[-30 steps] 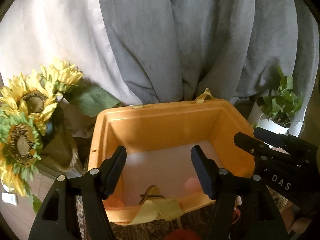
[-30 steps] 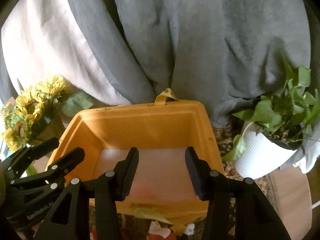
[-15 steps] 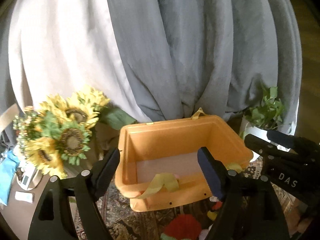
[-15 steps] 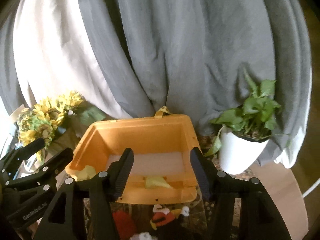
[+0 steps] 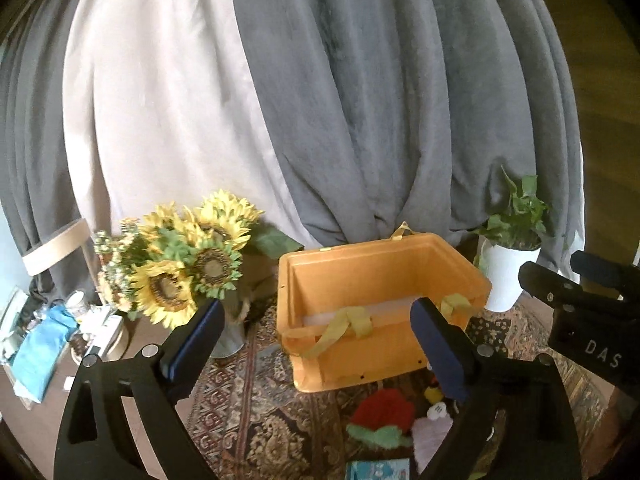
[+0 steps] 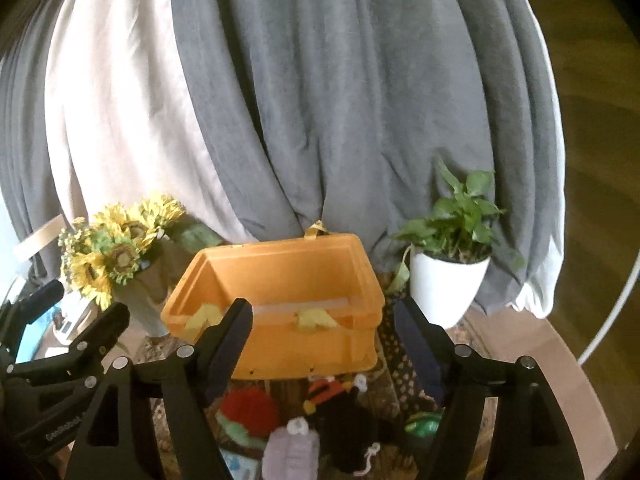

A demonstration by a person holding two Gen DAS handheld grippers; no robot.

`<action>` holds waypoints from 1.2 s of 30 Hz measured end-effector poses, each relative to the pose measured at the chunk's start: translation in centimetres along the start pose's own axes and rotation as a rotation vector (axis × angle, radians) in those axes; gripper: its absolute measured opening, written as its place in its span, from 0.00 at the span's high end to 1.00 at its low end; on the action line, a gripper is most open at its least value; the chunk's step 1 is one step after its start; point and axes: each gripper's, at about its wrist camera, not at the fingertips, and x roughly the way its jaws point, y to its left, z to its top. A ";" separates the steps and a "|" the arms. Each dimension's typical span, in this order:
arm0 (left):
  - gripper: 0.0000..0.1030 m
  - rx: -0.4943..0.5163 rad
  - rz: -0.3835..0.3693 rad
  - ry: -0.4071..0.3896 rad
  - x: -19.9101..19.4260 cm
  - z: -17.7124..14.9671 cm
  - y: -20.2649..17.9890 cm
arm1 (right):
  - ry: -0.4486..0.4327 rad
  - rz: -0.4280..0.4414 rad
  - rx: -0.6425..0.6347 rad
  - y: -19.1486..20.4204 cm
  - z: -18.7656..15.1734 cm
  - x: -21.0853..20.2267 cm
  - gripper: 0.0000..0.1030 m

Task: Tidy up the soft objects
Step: 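Withdraw both tools from the crate back toward the rug toys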

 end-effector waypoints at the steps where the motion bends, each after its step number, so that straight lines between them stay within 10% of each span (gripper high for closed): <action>1: 0.05 0.004 0.002 -0.004 -0.4 -0.2 0.0 | 0.003 -0.003 0.005 0.0 -0.4 -0.4 0.28; 36: 0.04 0.070 -0.099 0.216 -2.5 -12.1 -0.3 | 0.363 -0.046 0.067 -0.2 -13.6 -1.7 0.28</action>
